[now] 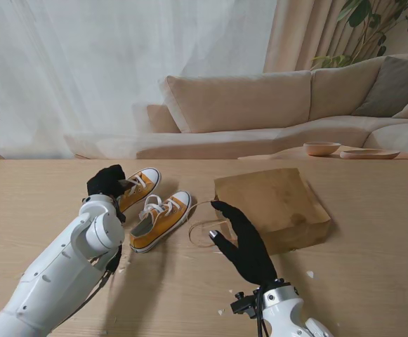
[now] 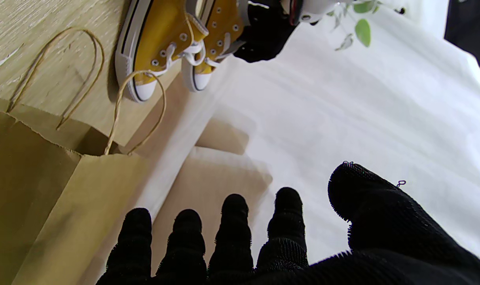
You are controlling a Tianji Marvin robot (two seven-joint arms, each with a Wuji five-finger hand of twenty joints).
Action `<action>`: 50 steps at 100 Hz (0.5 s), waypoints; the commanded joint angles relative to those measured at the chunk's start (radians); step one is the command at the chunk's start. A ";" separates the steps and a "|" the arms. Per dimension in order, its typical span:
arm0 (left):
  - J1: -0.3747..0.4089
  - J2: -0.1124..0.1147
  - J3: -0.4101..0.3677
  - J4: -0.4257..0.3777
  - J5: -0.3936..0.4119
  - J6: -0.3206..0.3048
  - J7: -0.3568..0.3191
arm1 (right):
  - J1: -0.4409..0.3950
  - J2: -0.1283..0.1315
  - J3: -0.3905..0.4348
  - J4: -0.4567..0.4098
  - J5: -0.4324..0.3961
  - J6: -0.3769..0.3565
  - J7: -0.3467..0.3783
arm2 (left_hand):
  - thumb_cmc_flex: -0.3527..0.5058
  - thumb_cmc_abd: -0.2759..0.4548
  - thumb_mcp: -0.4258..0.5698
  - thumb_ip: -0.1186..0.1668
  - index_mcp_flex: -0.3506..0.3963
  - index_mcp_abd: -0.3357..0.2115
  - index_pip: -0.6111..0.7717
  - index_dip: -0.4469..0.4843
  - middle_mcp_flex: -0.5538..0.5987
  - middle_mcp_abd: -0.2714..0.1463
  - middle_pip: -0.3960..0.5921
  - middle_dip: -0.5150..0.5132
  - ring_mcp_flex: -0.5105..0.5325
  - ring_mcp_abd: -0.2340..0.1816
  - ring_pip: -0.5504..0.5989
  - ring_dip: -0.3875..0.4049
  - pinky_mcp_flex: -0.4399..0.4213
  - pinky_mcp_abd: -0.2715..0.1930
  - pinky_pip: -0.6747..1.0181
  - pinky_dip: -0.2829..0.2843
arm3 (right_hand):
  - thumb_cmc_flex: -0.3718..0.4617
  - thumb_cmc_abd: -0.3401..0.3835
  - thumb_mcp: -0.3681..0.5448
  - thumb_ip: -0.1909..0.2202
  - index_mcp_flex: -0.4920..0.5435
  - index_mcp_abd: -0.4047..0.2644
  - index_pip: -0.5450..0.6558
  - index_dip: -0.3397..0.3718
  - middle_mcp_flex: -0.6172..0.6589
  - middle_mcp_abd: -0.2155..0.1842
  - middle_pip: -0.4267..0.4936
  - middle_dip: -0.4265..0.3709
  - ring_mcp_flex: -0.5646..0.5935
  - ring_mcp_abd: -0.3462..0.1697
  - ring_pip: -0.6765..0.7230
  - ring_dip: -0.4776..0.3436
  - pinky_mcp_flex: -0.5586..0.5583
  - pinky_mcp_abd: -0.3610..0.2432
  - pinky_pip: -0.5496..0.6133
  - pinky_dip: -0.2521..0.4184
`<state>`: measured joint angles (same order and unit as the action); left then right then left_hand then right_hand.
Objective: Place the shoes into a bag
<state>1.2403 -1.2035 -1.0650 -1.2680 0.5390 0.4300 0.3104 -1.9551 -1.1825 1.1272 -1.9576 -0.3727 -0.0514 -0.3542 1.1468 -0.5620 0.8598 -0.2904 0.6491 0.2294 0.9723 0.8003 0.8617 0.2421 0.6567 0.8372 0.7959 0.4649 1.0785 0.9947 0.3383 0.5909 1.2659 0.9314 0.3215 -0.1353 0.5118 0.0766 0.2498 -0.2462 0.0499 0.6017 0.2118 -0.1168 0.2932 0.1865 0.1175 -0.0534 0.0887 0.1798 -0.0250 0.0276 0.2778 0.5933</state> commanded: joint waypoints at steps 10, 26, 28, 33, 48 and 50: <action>-0.040 -0.030 0.029 0.031 -0.046 0.002 -0.003 | -0.010 -0.009 0.003 -0.008 0.005 0.004 0.009 | 0.115 0.138 0.175 0.083 0.182 -0.004 0.256 0.120 0.157 -0.075 0.368 0.204 0.063 0.006 0.061 0.035 -0.003 0.037 0.065 0.020 | 0.010 0.011 -0.024 -0.032 0.000 0.000 -0.001 0.018 -0.016 -0.019 0.014 0.005 -0.008 -0.018 0.009 -0.002 -0.002 -0.007 0.008 -0.008; -0.078 -0.046 0.060 0.083 -0.113 -0.021 -0.010 | -0.008 -0.008 0.003 -0.007 0.007 0.007 0.015 | 0.118 0.137 0.174 0.080 0.182 0.003 0.253 0.119 0.155 -0.066 0.367 0.208 0.058 0.016 0.058 0.039 -0.011 0.040 0.059 0.018 | 0.009 0.011 -0.023 -0.032 -0.001 0.002 -0.001 0.018 -0.017 -0.020 0.013 0.005 -0.006 -0.019 0.009 -0.002 -0.002 -0.007 0.008 -0.008; -0.082 -0.047 0.064 0.088 -0.118 -0.024 -0.013 | -0.007 -0.008 0.003 -0.006 0.007 0.007 0.015 | 0.118 0.138 0.173 0.080 0.182 0.003 0.253 0.119 0.154 -0.067 0.367 0.208 0.057 0.015 0.058 0.040 -0.011 0.040 0.059 0.018 | 0.009 0.011 -0.024 -0.032 0.000 0.001 -0.001 0.018 -0.016 -0.018 0.013 0.005 -0.008 -0.018 0.009 -0.002 -0.002 -0.007 0.008 -0.008; -0.092 -0.051 0.072 0.102 -0.132 -0.028 -0.016 | -0.007 -0.008 0.003 -0.006 0.008 0.009 0.016 | 0.119 0.138 0.172 0.079 0.182 0.005 0.252 0.119 0.154 -0.066 0.367 0.209 0.058 0.016 0.057 0.041 -0.013 0.040 0.058 0.018 | 0.010 0.011 -0.023 -0.032 -0.001 0.001 -0.001 0.018 -0.016 -0.019 0.013 0.005 -0.008 -0.018 0.009 -0.002 -0.002 -0.007 0.008 -0.008; -0.124 -0.069 0.093 0.157 -0.189 -0.055 -0.010 | -0.003 -0.007 0.002 -0.003 0.010 0.011 0.020 | 0.123 0.140 0.169 0.076 0.183 0.011 0.247 0.118 0.150 -0.059 0.364 0.214 0.051 0.024 0.051 0.046 -0.025 0.042 0.049 0.012 | 0.010 0.011 -0.023 -0.032 -0.001 0.001 -0.001 0.018 -0.016 -0.019 0.013 0.004 -0.007 -0.018 0.009 -0.002 -0.003 -0.007 0.008 -0.008; -0.129 -0.071 0.096 0.165 -0.195 -0.060 -0.009 | -0.002 -0.007 0.001 -0.002 0.010 0.012 0.020 | 0.124 0.140 0.169 0.075 0.182 0.011 0.247 0.118 0.150 -0.058 0.364 0.214 0.050 0.024 0.050 0.047 -0.026 0.042 0.048 0.012 | 0.010 0.010 -0.023 -0.032 0.000 0.001 0.000 0.018 -0.016 -0.019 0.013 0.004 -0.007 -0.018 0.009 -0.002 -0.003 -0.007 0.008 -0.008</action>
<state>1.1314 -1.2529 -0.9730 -1.1097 0.3523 0.3836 0.3101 -1.9549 -1.1829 1.1315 -1.9586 -0.3657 -0.0447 -0.3494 1.1468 -0.5623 0.8602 -0.2905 0.6501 0.2292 0.9723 0.8004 0.8617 0.2492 0.6567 0.8483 0.7959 0.4740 1.0785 1.0175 0.3219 0.6014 1.2659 0.9322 0.3215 -0.1353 0.5118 0.0766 0.2519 -0.2461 0.0500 0.6017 0.2118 -0.1168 0.2937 0.1865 0.1174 -0.0534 0.0887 0.1798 -0.0249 0.0276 0.2778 0.5933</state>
